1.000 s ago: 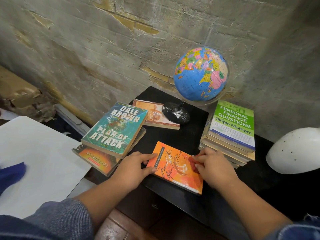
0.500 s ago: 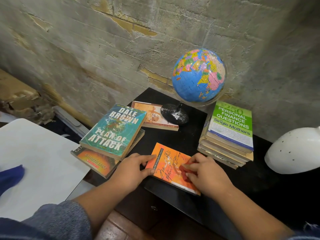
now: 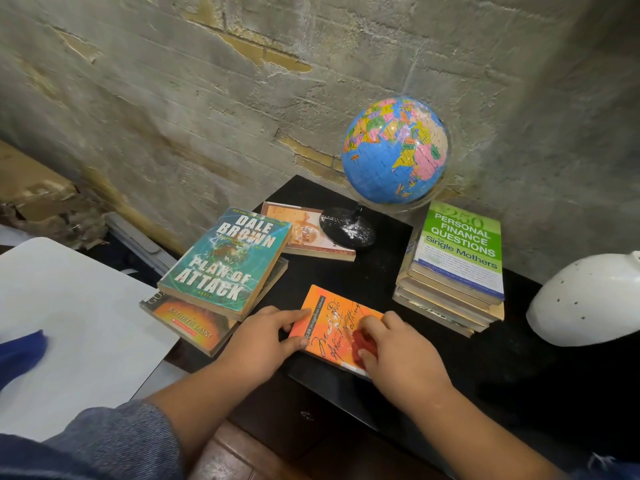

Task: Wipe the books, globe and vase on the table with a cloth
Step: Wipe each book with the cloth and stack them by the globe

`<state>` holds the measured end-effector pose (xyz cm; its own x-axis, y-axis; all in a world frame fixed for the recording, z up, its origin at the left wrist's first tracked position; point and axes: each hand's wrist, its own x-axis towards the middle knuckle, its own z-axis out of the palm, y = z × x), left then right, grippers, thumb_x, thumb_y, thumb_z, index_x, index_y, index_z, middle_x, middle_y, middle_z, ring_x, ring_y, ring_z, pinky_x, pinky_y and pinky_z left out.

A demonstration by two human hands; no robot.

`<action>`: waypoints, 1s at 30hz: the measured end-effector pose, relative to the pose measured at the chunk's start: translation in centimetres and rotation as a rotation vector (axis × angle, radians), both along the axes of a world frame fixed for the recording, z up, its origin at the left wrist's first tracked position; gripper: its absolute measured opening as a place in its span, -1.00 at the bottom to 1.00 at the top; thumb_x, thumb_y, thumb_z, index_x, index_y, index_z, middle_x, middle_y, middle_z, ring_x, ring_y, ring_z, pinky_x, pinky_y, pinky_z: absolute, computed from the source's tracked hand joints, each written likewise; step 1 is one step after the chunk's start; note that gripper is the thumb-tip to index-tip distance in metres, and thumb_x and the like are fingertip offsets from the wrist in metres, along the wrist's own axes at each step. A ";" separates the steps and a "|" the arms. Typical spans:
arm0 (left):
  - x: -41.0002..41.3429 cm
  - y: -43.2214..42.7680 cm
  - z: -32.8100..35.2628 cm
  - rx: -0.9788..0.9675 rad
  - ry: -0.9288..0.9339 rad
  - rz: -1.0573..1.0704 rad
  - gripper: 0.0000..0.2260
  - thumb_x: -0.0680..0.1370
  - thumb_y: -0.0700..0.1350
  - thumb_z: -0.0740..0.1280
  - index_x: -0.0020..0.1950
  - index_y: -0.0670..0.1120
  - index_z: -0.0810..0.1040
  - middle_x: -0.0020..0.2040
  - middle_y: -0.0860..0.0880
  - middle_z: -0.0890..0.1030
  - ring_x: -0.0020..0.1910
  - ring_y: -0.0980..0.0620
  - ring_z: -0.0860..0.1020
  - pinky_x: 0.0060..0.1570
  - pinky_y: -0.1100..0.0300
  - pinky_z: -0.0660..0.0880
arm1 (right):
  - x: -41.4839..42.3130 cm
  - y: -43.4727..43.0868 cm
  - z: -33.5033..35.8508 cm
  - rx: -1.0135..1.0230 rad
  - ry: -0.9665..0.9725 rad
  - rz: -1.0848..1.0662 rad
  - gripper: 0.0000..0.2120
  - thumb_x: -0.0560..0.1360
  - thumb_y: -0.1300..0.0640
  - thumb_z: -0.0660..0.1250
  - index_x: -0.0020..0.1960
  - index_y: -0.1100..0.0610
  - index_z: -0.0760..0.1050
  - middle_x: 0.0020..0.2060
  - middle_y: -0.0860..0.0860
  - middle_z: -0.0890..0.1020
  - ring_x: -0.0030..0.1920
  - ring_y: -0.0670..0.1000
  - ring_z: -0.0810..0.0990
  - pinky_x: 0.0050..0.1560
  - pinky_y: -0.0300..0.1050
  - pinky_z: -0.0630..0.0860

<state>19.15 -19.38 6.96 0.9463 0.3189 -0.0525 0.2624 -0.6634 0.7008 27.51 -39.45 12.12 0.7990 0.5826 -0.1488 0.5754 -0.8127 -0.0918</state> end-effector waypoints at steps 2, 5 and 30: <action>0.0 0.0 0.1 0.002 -0.002 -0.002 -0.53 0.51 0.06 0.36 0.40 0.23 0.35 -0.02 0.14 0.44 -0.04 0.19 0.45 -0.03 0.30 0.34 | 0.5 0.1 0.3 0.002 0.004 -0.026 -0.68 0.56 -0.14 0.20 0.30 -0.16 0.31 0.14 -0.08 0.36 0.05 -0.04 0.48 -0.09 -0.21 0.45; 0.0 -0.1 0.1 0.002 -0.005 -0.004 -0.53 0.51 0.07 0.36 0.40 0.23 0.35 -0.01 0.15 0.44 -0.03 0.19 0.45 0.00 0.30 0.35 | 1.2 0.2 0.6 -0.012 -0.026 -0.095 -0.71 0.57 -0.14 0.19 0.26 -0.12 0.37 0.11 -0.06 0.38 0.05 -0.01 0.49 -0.02 -0.13 0.53; -0.1 0.0 -0.1 -0.004 -0.004 -0.003 -0.53 0.51 0.09 0.36 0.41 0.24 0.35 0.01 0.15 0.44 0.01 0.19 0.44 0.01 0.31 0.32 | 1.8 2.4 0.5 -0.033 -0.028 -0.085 -0.68 0.56 -0.17 0.18 0.27 -0.11 0.36 0.12 -0.05 0.37 0.06 0.00 0.49 -0.06 -0.11 0.52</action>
